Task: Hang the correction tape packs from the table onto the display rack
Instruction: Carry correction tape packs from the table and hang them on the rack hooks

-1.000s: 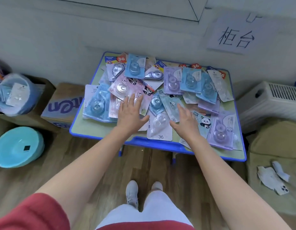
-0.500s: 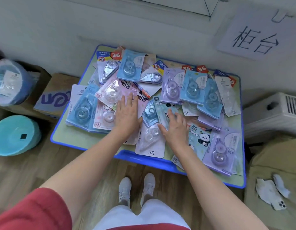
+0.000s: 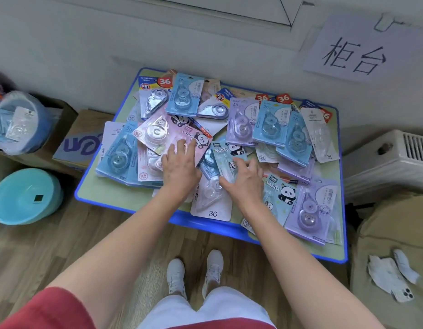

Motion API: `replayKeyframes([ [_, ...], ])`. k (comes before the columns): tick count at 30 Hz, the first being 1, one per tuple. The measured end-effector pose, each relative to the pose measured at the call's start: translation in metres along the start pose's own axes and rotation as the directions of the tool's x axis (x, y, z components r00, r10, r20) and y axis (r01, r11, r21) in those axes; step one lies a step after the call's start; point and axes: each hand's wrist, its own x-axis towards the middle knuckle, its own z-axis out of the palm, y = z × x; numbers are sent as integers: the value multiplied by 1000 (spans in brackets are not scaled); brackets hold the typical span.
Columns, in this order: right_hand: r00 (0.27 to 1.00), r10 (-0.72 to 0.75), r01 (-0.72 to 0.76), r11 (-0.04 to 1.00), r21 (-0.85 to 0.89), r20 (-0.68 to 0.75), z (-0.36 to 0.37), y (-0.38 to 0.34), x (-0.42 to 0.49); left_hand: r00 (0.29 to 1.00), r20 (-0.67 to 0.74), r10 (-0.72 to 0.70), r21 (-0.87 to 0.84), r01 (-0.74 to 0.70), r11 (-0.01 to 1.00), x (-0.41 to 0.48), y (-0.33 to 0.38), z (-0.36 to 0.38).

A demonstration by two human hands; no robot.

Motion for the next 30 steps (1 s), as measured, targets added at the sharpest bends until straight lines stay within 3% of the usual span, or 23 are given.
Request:
replayKeyframes([
  [7,997,77,-77,997,29,9,-4,-3,-23,983,179,42,128,-66,990,3,-17,2],
  [20,980,188,-184,980,74,-59,6,-25,-56,984,65,165,-53,-162,985,-23,-43,-12],
  [24,963,220,-206,973,105,-153,8,-33,-73,978,26,209,-109,-205,973,-39,-51,-21],
  [30,892,346,-298,934,199,-292,16,-29,-143,919,21,393,-159,-384,909,-72,-44,-25],
])
